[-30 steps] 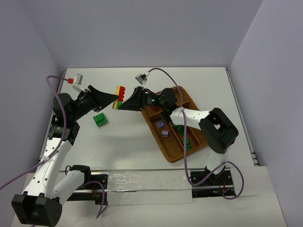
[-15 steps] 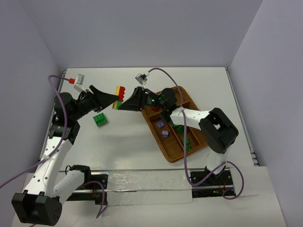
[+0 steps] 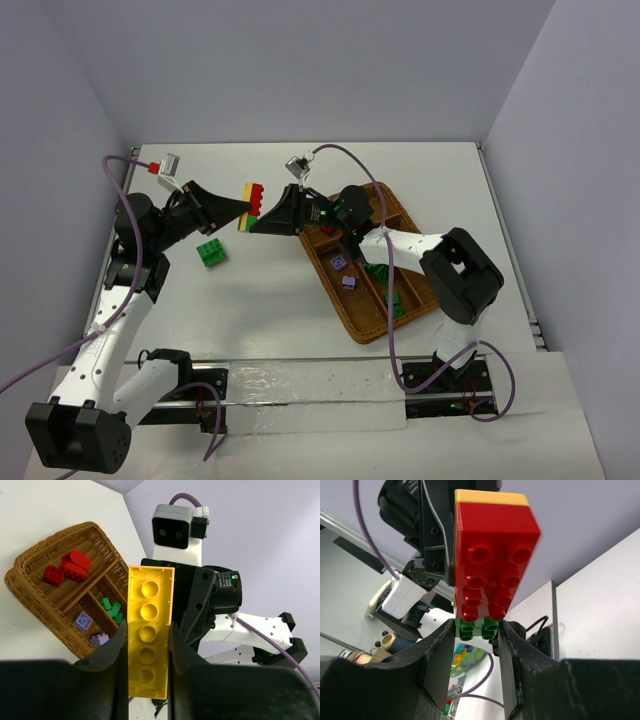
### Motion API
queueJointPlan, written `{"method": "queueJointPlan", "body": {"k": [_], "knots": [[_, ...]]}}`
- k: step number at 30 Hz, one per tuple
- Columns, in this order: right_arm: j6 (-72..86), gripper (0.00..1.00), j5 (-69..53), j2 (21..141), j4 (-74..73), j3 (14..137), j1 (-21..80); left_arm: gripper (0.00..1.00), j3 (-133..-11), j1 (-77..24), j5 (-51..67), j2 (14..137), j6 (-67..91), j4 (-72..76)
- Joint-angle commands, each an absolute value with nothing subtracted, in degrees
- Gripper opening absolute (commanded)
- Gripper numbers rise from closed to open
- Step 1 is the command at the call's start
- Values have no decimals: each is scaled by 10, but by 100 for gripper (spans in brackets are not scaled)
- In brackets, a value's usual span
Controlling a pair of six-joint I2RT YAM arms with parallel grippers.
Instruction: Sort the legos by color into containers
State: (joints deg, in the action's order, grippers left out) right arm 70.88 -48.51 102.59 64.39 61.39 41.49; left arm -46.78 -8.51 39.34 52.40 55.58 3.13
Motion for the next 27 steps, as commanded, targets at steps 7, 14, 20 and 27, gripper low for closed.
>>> {"method": "queueJointPlan", "body": {"k": [7, 14, 20, 27], "knots": [[693, 11, -503, 1016, 671, 623, 417, 0, -478, -83, 379, 519, 563, 40], [695, 57, -498, 1013, 666, 627, 412, 0, -459, -83, 388, 518, 582, 68], [701, 60, -494, 1024, 665, 642, 412, 0, -461, -83, 386, 516, 581, 67], [701, 46, -494, 1026, 668, 642, 415, 0, -461, -83, 385, 515, 582, 69]]}}
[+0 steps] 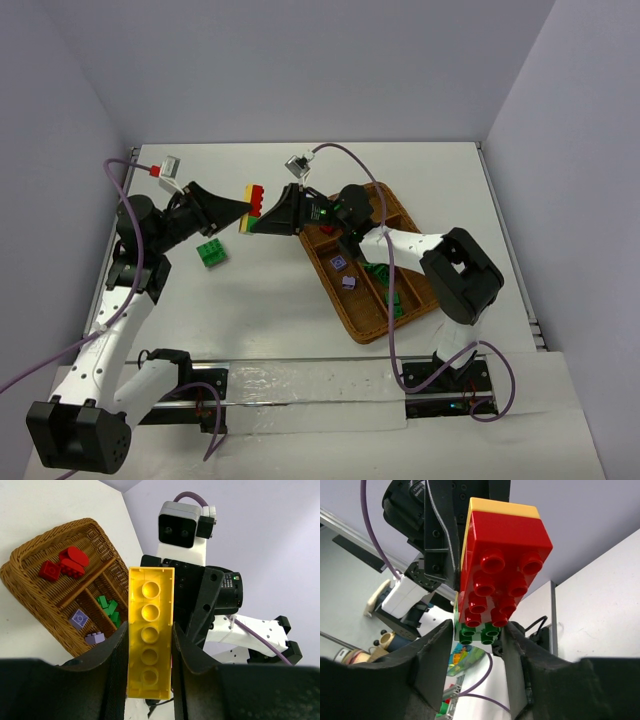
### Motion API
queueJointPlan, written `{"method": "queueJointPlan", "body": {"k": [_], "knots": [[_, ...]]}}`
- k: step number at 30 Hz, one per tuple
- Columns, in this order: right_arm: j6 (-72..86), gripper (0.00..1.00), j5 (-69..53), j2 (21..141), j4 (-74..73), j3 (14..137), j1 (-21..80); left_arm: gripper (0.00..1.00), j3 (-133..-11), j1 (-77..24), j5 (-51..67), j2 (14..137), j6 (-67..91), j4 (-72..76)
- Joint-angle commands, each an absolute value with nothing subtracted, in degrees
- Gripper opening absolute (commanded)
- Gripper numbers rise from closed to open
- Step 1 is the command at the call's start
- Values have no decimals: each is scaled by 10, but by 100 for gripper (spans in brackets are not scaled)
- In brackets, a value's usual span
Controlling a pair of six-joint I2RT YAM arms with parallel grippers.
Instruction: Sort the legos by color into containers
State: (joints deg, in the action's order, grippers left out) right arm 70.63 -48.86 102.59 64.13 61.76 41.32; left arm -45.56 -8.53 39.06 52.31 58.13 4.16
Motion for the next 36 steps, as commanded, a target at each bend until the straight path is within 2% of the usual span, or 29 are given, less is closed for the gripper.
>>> {"method": "queueJointPlan", "body": {"k": [1, 4, 7, 8, 9, 11, 16, 21, 31, 36], "knots": [[702, 45, -494, 1028, 669, 644, 415, 0, -460, -83, 385, 516, 584, 69], [709, 39, -497, 1036, 675, 655, 418, 0, -458, -83, 386, 516, 586, 75], [719, 21, -495, 1042, 686, 657, 419, 0, -458, -83, 386, 514, 584, 73], [719, 21, -495, 1042, 686, 657, 419, 0, -458, -83, 386, 514, 584, 73], [725, 10, -495, 1043, 693, 655, 419, 0, -458, -83, 384, 512, 582, 67], [726, 0, -490, 1042, 699, 644, 419, 0, -460, -83, 381, 512, 578, 60], [696, 0, -474, 1009, 688, 596, 415, 0, -484, -82, 358, 508, 553, 18], [626, 0, -457, 970, 591, 571, 416, 0, -484, -81, 368, 510, 562, 31], [608, 0, -444, 949, 570, 535, 403, 0, -497, -79, 374, 509, 550, 19], [541, 0, -401, 883, 442, 498, 368, 0, -513, -78, 356, 509, 516, -29]]}}
